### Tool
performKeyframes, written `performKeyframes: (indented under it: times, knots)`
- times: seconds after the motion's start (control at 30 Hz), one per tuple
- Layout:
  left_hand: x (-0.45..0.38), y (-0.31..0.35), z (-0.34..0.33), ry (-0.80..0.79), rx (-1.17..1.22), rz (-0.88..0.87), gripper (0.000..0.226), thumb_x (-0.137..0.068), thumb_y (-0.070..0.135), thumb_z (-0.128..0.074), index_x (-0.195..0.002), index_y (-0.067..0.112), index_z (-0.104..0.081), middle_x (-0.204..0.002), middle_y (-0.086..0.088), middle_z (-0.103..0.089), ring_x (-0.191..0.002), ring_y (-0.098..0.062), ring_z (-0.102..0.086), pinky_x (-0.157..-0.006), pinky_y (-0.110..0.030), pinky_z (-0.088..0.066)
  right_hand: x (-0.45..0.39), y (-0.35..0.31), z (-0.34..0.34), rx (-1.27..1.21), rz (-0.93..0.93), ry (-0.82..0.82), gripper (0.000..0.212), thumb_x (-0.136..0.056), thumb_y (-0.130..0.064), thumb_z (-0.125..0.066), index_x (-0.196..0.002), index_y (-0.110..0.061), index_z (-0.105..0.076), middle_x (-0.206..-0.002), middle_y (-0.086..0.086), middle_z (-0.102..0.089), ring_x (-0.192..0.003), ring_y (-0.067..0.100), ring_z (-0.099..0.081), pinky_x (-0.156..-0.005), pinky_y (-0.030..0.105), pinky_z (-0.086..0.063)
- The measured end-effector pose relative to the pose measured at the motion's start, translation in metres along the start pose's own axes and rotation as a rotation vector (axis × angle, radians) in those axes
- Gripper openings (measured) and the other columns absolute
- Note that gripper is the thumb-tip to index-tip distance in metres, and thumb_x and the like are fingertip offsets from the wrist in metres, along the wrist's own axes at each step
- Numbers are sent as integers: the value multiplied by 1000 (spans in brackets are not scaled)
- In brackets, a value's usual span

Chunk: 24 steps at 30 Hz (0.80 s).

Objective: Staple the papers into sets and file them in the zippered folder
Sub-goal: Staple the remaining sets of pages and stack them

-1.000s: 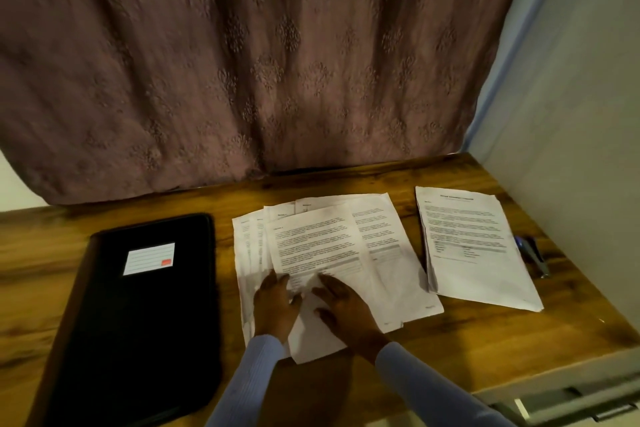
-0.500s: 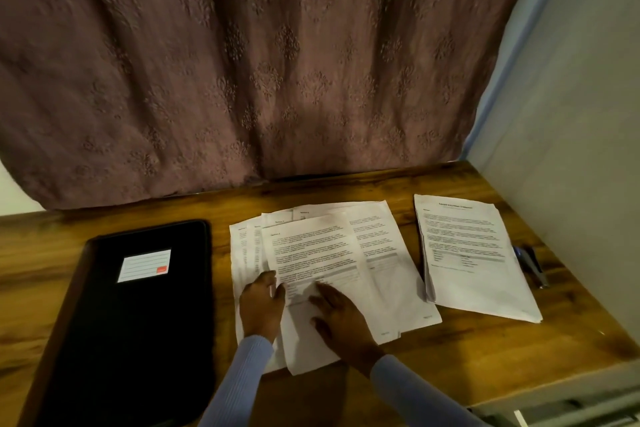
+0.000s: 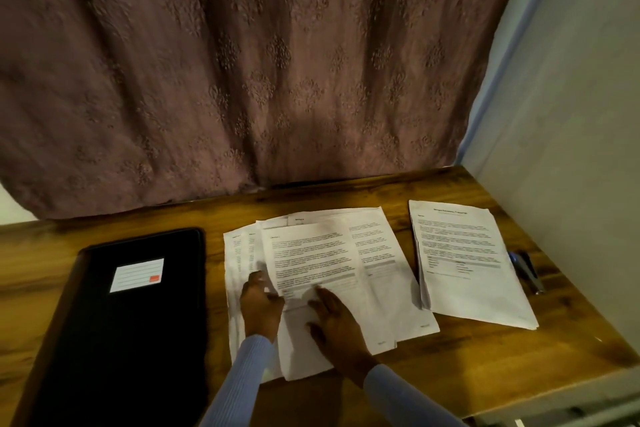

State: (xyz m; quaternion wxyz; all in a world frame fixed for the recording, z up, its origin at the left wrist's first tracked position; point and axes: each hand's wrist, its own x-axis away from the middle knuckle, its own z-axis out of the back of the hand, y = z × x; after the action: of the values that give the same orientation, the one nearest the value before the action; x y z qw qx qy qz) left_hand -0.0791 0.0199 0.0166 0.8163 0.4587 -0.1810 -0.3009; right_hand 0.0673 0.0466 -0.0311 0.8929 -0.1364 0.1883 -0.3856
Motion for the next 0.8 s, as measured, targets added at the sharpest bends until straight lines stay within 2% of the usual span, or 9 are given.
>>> performKeyframes:
  times: [0.1, 0.2, 0.3, 0.37, 0.43, 0.5, 0.57, 0.67, 0.8]
  knots:
    - [1, 3, 2, -63, 70, 77, 43, -68, 2, -80, -98, 14, -51, -93, -7, -66, -83, -20, -62, -67, -23, -50, -7, -5, 6, 29, -99, 5, 45, -77, -53, -43, -111, -25, -56, -112, -4, -67, -97, 13, -67, -77, 23, -56]
    - [-3, 0, 0, -145, 149, 160, 36, -67, -2, -78, -89, 17, -58, -86, -5, -68, -78, -21, -64, -61, -19, -51, -16, -12, 7, -7, -157, 57, 57, -85, -61, -31, -104, -19, -64, -108, 2, -68, -97, 19, -67, -79, 30, -58]
    - [-3, 9, -3, -234, 254, 87, 32, -73, -19, -63, -88, 10, -66, -89, -9, -70, -76, -17, -64, -56, -9, -49, -29, -24, 18, -263, -295, 27, 77, -81, -74, -25, -116, -13, -58, -113, 7, -65, -104, 23, -62, -86, 35, -54]
    - [3, 19, -4, -351, 284, 30, 36, -77, -20, -57, -97, 9, -67, -90, 3, -68, -84, -13, -64, -61, -7, -48, -40, -24, 30, -400, -413, 21, 65, -82, -64, -46, -125, -14, -45, -117, 6, -63, -103, 23, -62, -85, 35, -53]
    - [3, 25, -8, -499, 410, 87, 42, -77, -17, -60, -98, 18, -67, -93, 5, -70, -93, -15, -66, -66, -17, -54, -49, -21, 39, -546, -473, 28, 61, -87, -42, -57, -137, -19, -28, -123, 6, -60, -102, 23, -64, -83, 39, -56]
    - [0, 26, -12, -628, 458, 115, 48, -77, -13, -64, -106, 25, -63, -105, 8, -69, -103, -14, -63, -77, -27, -57, -57, -15, 47, -650, -497, 47, 73, -91, -23, -56, -147, -22, -9, -127, 7, -56, -106, 25, -62, -85, 39, -56]
    - [-1, 27, -13, -641, 361, 59, 52, -83, -8, -60, -124, 24, -54, -122, 13, -57, -114, -7, -53, -86, -14, -50, -63, -10, 58, -596, -487, 71, 74, -93, -16, -51, -149, -23, -3, -122, 9, -57, -106, 28, -61, -86, 33, -53]
    - [-1, 29, -22, -524, 132, -105, 51, -90, -8, -47, -135, 16, -47, -130, 14, -42, -123, -3, -37, -99, -10, -31, -69, 3, 78, -217, -417, 22, 51, -93, -8, -43, -141, -21, -33, -112, 16, -62, -98, 34, -60, -82, 36, -50]
    - [-2, 36, -40, -552, 25, -145, 48, -89, -2, -52, -135, 13, -47, -139, 1, -47, -130, -13, -40, -109, -24, -31, -73, 19, 83, 31, -379, -103, 31, -94, -21, -48, -123, -12, -54, -124, 9, -59, -111, 25, -58, -91, 28, -48]
